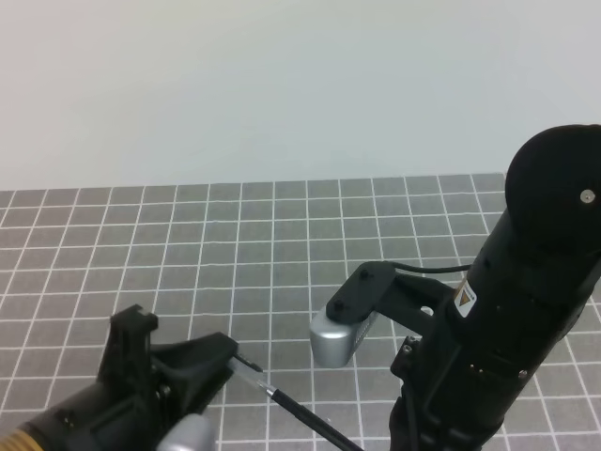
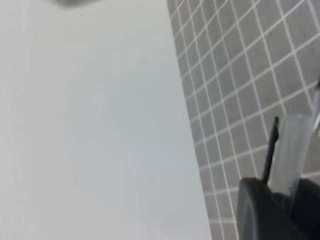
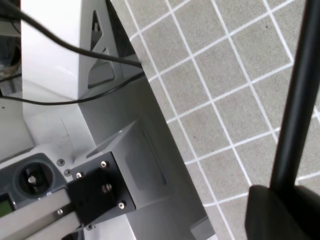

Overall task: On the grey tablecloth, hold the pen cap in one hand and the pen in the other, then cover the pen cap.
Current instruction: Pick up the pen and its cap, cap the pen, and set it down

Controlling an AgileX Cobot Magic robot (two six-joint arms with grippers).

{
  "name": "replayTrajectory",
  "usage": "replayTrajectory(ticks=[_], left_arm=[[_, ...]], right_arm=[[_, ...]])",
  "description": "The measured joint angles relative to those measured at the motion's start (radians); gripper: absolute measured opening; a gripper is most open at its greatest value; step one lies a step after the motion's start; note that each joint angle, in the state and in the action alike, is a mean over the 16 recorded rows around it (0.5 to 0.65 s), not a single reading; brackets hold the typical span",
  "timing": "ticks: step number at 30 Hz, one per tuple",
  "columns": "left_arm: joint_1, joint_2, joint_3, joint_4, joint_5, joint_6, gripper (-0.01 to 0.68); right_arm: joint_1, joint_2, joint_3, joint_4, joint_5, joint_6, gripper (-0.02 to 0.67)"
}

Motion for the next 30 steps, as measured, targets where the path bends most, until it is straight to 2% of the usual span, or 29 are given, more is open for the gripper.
replayTrajectory(ticks=[12, 30], left_arm=[[0.041, 0.011, 0.0, -0.012, 0.038, 0.019, 0.0], [0.031, 0.019, 0.0, -0.011, 0.044, 0.036, 0.005]], right_arm=[[0.0, 0.0, 0.0, -0.001, 0.0, -0.011, 0.067], [0.0, 0.0, 0.0, -0.002, 0.0, -0.044, 0.067]])
